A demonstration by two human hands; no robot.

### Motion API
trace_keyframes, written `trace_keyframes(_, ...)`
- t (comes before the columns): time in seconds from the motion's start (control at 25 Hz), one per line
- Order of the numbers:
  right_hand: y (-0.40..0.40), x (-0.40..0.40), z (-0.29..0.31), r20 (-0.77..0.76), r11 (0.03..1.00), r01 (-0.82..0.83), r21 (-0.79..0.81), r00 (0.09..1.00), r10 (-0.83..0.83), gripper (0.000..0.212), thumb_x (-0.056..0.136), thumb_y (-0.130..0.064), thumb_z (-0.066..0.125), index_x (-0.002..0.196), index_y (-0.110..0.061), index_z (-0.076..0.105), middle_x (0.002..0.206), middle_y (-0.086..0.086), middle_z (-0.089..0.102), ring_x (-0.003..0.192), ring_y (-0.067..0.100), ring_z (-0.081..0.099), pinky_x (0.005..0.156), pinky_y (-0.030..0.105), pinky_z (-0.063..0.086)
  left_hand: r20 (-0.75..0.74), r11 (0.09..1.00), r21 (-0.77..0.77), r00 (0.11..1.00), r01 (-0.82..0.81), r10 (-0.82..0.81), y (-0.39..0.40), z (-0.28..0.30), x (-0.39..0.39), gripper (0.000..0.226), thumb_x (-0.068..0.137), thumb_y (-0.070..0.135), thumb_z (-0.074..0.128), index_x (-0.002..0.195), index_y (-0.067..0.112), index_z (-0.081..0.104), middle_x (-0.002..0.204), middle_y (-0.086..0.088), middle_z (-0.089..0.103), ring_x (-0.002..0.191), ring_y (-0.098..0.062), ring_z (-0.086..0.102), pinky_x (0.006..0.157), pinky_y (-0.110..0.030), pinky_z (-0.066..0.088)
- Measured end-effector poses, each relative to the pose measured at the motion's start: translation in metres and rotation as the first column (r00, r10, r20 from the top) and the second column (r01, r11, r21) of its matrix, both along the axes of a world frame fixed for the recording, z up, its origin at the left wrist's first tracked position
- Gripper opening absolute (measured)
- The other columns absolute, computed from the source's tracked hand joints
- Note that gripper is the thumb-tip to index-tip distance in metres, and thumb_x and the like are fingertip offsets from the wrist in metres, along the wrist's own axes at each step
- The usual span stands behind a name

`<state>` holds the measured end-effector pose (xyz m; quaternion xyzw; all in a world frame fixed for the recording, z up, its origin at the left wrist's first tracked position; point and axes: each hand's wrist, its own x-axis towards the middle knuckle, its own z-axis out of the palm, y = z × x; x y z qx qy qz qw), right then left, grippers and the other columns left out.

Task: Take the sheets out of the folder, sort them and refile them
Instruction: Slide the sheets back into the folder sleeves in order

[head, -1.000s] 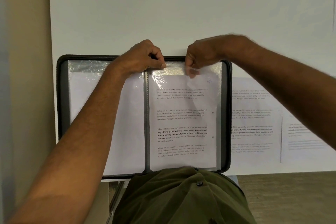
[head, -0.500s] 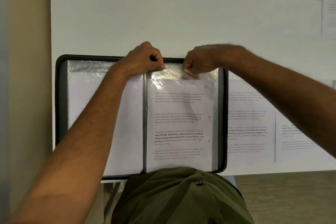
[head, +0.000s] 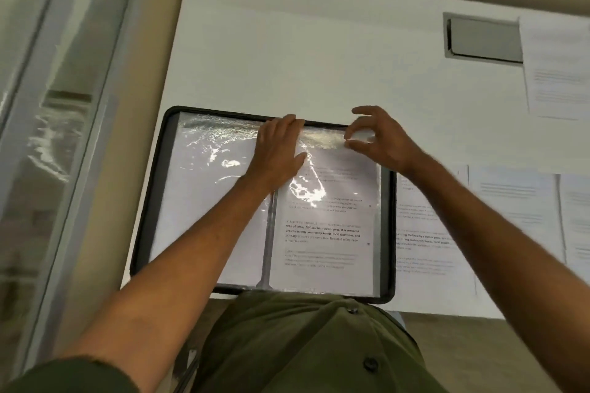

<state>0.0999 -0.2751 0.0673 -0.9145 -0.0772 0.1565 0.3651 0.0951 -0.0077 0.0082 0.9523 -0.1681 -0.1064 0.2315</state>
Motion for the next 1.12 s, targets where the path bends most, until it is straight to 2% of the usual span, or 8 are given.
trace_keyframes(0.08,0.003,-0.03,-0.004,-0.032,0.95,0.246,0.192,0.969,-0.245,0.059,0.088,-0.023,0.084,0.14,-0.027,0.055,0.146,0.0,0.049,0.122,0.017,0.06,0.098,0.031,0.054,-0.013,1.0,-0.004,1.0,0.013,-0.013,0.007,-0.005,-0.037,0.074,0.095,0.035,0.067,0.157,0.011,0.036,0.165,-0.013,0.03,0.15,-0.033,0.028,0.124,-0.049,0.021)
trace_keyframes(0.16,0.005,-0.062,-0.008,-0.1,0.867,0.417,0.275,0.909,-0.405,0.079,0.088,-0.015,0.083,0.152,-0.027,0.037,0.147,0.003,0.046,0.118,0.021,0.061,0.087,0.021,0.053,-0.021,1.0,0.02,1.0,0.023,-0.023,0.016,-0.009,-0.073,0.072,0.097,0.037,0.064,0.157,0.01,0.035,0.167,-0.014,0.026,0.152,-0.033,0.027,0.125,-0.049,0.021)
trace_keyframes(0.36,0.01,-0.149,-0.023,-0.296,0.66,0.685,0.309,0.728,-0.618,0.082,0.091,-0.016,0.079,0.156,-0.028,0.03,0.139,0.0,0.058,0.12,0.026,0.063,0.091,0.047,0.06,-0.072,0.999,0.031,0.997,-0.008,0.01,0.018,-0.007,-0.15,0.069,0.103,0.04,0.055,0.161,0.015,0.027,0.172,-0.007,0.009,0.159,-0.025,0.01,0.129,-0.045,0.01)
trace_keyframes(0.56,0.022,-0.235,-0.034,-0.396,0.594,0.732,0.334,0.681,-0.616,0.065,0.097,-0.016,0.072,0.152,-0.023,0.037,0.136,0.007,0.062,0.117,0.024,0.065,0.104,0.05,0.054,-0.156,0.996,0.01,0.984,-0.085,0.086,0.011,0.003,-0.21,0.067,0.105,0.04,0.052,0.163,0.025,0.023,0.173,0.0,-0.001,0.159,-0.017,-0.003,0.129,-0.044,0.006)
trace_keyframes(0.68,0.03,-0.27,-0.035,-0.46,0.566,0.733,0.377,0.678,-0.573,0.044,0.1,-0.02,0.067,0.141,-0.022,0.051,0.131,0.003,0.066,0.112,0.019,0.068,0.098,0.045,0.059,-0.193,0.992,-0.016,0.973,-0.129,0.123,0.005,0.01,-0.236,0.063,0.103,0.041,0.054,0.16,0.026,0.03,0.173,0.0,0.003,0.159,-0.02,0.002,0.129,-0.041,0.007)
trace_keyframes(0.88,0.059,-0.306,-0.022,-0.669,0.36,0.808,0.465,0.588,-0.455,0.017,0.105,-0.027,0.06,0.12,-0.02,0.06,0.118,0.006,0.072,0.107,0.023,0.073,0.085,0.035,0.064,-0.244,0.997,-0.002,0.967,-0.074,0.071,-0.007,0.021,-0.271,0.078,0.093,0.059,0.063,0.158,0.03,0.032,0.171,0.003,0.016,0.157,-0.02,0.017,0.128,-0.044,0.02)
trace_keyframes(1.0,0.081,-0.31,-0.007,-0.63,0.396,0.787,0.473,0.617,-0.473,0.012,0.107,-0.029,0.057,0.113,-0.02,0.062,0.112,0.005,0.074,0.098,0.016,0.075,0.08,0.025,0.061,-0.241,0.998,-0.028,0.969,-0.058,0.05,-0.012,0.032,-0.284,0.082,0.089,0.063,0.066,0.156,0.034,0.03,0.165,0.006,0.031,0.148,-0.018,0.037,0.119,-0.044,0.038)
trace_keyframes(1.12,0.105,-0.308,0.01,-0.53,0.483,0.708,0.515,0.706,-0.469,0.015,0.107,-0.032,0.055,0.116,-0.023,0.063,0.113,-0.004,0.073,0.098,0.009,0.07,0.078,0.017,0.053,-0.27,0.97,-0.194,0.959,-0.143,0.087,-0.018,0.053,-0.277,0.057,0.094,0.058,0.059,0.146,0.041,0.043,0.145,0.012,0.054,0.124,-0.011,0.057,0.103,-0.042,0.053)
